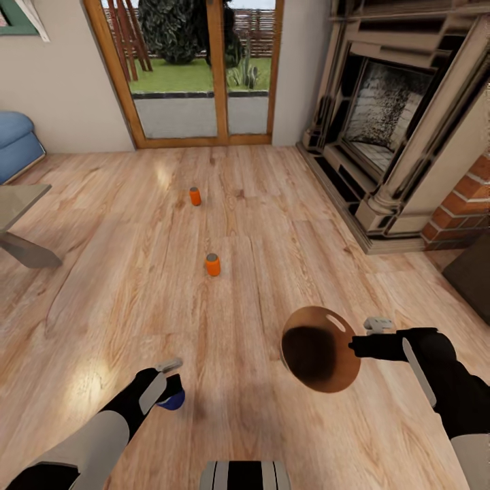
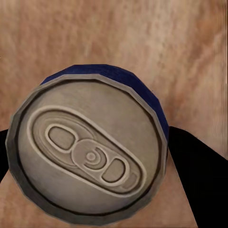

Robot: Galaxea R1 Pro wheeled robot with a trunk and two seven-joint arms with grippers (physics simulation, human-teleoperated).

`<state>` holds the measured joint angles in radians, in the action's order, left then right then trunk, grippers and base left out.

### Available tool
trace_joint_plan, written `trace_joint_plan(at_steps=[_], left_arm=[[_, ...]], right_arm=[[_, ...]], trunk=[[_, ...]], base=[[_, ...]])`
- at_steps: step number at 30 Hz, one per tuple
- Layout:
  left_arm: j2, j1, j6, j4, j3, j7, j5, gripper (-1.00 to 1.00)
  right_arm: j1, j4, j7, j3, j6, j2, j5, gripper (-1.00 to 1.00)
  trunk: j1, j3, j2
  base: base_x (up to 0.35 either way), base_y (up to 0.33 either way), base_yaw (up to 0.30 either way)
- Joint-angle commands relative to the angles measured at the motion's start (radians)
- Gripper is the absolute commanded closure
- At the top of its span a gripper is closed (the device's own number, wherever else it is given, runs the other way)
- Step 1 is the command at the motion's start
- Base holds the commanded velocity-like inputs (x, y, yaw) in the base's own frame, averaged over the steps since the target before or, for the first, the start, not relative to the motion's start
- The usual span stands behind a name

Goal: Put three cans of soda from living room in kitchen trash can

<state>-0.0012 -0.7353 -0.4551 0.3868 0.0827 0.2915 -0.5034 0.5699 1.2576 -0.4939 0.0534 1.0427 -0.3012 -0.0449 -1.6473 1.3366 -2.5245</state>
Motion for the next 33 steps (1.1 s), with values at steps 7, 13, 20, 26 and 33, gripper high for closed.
trace_joint_plan(at_steps=[7,13,20,26,33], left_arm=[[-0.021,0.036,-0.046,0.125,0.000,0.004,0.000,1.00],[-0.048,0.193,-0.268,0.699,-0.002,0.013,-0.008,1.00],[-0.115,0.242,-0.398,1.079,0.043,0.032,-0.156,1.00],[-0.137,0.234,-0.418,1.186,0.144,0.034,-0.306,1.00],[-0.141,0.165,-0.421,1.171,0.292,0.034,-0.443,1.00]], right_arm=[[0.010,-0.076,-0.006,0.000,0.005,0.003,-0.023,1.00],[0.108,-0.296,-0.003,-0.001,0.005,0.005,-0.019,1.00],[0.186,-0.464,0.040,-0.005,0.005,0.017,-0.014,1.00],[0.192,-0.509,0.104,-0.004,0.005,0.052,-0.014,1.00],[0.191,-0.519,0.114,-0.008,0.005,0.083,-0.013,1.00]], trunk=[[0.003,-0.027,0.002],[0.006,-0.050,0.003],[0.009,-0.078,0.005],[0.012,-0.101,0.006],[0.015,-0.128,0.008]], base=[[0.000,0.000,0.000],[0.000,0.000,0.000],[0.000,0.000,0.000],[0.000,0.000,0.000],[0.000,0.000,0.000]])
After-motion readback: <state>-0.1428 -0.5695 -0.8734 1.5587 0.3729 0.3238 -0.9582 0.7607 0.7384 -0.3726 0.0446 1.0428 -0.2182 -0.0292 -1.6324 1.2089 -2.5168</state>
